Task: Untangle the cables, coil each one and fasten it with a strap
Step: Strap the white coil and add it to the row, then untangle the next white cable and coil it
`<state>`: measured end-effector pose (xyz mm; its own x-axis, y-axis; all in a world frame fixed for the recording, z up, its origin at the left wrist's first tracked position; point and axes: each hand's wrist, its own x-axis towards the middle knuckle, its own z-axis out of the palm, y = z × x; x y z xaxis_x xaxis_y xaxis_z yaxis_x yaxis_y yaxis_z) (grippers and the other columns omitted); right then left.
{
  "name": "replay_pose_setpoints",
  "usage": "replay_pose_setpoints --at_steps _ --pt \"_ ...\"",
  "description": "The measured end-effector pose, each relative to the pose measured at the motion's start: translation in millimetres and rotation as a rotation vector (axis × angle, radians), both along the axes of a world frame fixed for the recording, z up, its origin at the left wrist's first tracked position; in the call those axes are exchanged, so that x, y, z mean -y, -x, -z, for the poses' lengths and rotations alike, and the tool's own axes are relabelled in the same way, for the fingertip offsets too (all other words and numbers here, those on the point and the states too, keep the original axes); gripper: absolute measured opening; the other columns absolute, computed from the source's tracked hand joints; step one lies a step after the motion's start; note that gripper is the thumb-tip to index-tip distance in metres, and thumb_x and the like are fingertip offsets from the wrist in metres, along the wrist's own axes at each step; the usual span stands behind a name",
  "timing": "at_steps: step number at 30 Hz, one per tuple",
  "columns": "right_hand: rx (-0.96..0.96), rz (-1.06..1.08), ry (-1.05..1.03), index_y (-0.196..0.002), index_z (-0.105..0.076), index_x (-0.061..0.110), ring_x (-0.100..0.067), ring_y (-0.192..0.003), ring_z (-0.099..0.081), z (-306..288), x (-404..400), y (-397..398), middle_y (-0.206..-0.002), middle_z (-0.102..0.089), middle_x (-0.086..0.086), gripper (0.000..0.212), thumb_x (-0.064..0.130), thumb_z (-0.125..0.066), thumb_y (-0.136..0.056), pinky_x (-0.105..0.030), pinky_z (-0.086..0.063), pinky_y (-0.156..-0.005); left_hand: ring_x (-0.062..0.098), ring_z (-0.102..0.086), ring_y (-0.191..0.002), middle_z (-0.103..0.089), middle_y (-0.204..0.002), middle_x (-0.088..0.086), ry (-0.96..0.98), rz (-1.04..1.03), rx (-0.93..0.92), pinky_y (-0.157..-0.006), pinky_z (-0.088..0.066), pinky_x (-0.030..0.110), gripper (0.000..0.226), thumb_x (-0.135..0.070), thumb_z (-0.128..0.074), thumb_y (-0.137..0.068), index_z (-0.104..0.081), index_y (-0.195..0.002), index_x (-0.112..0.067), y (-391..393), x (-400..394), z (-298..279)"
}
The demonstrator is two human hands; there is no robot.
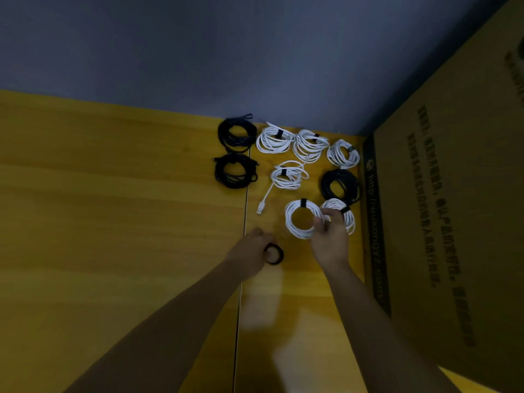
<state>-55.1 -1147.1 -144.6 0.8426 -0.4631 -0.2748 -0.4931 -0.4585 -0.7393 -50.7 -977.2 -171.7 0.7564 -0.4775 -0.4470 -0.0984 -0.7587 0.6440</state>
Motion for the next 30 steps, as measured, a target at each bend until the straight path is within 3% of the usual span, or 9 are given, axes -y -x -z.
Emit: replay_pose_setpoints --at_steps 3,6,9,13,16,22,25,30 --pt "-0.058 0.009 -0.042 -0.121 -0.050 0.007 -0.035 -0.086 -0.059 0 -8 2 -0.093 -0.061 -0.015 0.025 0.021 -0.048 -0.100 -0.041 -0.045 -0.068 0.026 -0.052 -0.108 -0.045 -0.108 0.004 0.030 0.023 -0.061 -0.091 -0.042 0.035 0.030 -0.018 -0.052 -0.097 -0.054 -0.127 -0.014 15 -14 -4" --pt "-0.113 -0.017 -0.041 -0.118 -0.051 0.011 -0.042 -0.093 -0.060 -2 -17 -4 -0.098 -0.062 -0.019 0.024 0.027 -0.046 -0.101 -0.052 -0.050 -0.073 0.024 -0.052 -0.112 -0.046 -0.122 0.004 0.018 -0.051 -0.048 -0.092 -0.043 0.033 0.038 -0.020 -0.052 -0.098 -0.048 -0.135 -0.014 15 -27 -14" --pt "-0.260 -0.248 0.340 -0.137 -0.040 0.011 -0.037 -0.101 -0.059 -6 -14 -9 -0.120 -0.060 -0.017 0.048 0.043 -0.040 -0.100 -0.037 -0.040 -0.065 0.024 -0.057 -0.106 -0.046 -0.128 0.004 -0.046 -0.119 0.036 -0.086 -0.046 0.033 0.035 -0.021 -0.048 -0.100 -0.048 -0.135 -0.017 6 -39 -24" --pt "-0.388 -0.533 0.758 -0.139 -0.036 0.013 -0.033 -0.117 -0.052 -26 -18 -6 -0.136 -0.046 -0.011 0.048 0.044 -0.033 -0.102 -0.038 -0.043 -0.078 0.025 -0.059 -0.100 -0.049 -0.125 0.005 -0.115 -0.170 0.119 -0.080 -0.050 0.036 0.028 -0.021 -0.044 -0.101 -0.053 -0.128 -0.018 -1 -54 -35" --pt "-0.272 -0.641 0.848 -0.135 -0.046 0.015 -0.030 -0.127 -0.037 -38 -23 -3 -0.136 -0.042 -0.010 0.040 0.036 -0.033 -0.103 -0.037 -0.037 -0.098 0.026 -0.059 -0.098 -0.056 -0.121 0.006 -0.193 -0.199 0.188 -0.078 -0.050 0.035 0.027 -0.023 -0.040 -0.103 -0.056 -0.123 -0.017 -2 -69 -50" --pt "-0.022 -0.807 0.707 -0.128 -0.054 0.014 -0.027 -0.123 -0.039 -56 -102 -21 -0.128 -0.050 -0.007 0.033 0.028 -0.039 -0.101 -0.037 -0.037 -0.098 0.027 -0.059 -0.086 -0.062 -0.103 0.008 -0.287 -0.329 0.328 -0.065 -0.041 0.031 0.027 -0.028 -0.037 -0.104 -0.056 -0.115 -0.012 -6 -150 -104" --pt "0.082 -0.897 0.678 -0.122 -0.058 0.015 -0.025 -0.120 -0.043 -68 -174 -30 -0.124 -0.054 -0.005 0.031 0.029 -0.041 -0.101 -0.035 -0.041 -0.096 0.028 -0.058 -0.084 -0.062 -0.103 0.010 -0.302 -0.458 0.352 -0.067 -0.046 0.036 0.028 -0.029 -0.037 -0.104 -0.056 -0.113 -0.010 6 -223 -134" --pt "0.242 -1.044 0.620 -0.123 -0.059 0.016 -0.023 -0.119 -0.045 -103 -330 -37 -0.122 -0.056 -0.003 0.030 0.028 -0.044 -0.100 -0.034 -0.044 -0.093 0.028 -0.056 -0.081 -0.062 -0.107 0.010 -0.402 -0.708 0.357 -0.062 -0.041 0.034 0.028 -0.031 -0.038 -0.103 -0.055 -0.114 -0.011 47 -371 -169"
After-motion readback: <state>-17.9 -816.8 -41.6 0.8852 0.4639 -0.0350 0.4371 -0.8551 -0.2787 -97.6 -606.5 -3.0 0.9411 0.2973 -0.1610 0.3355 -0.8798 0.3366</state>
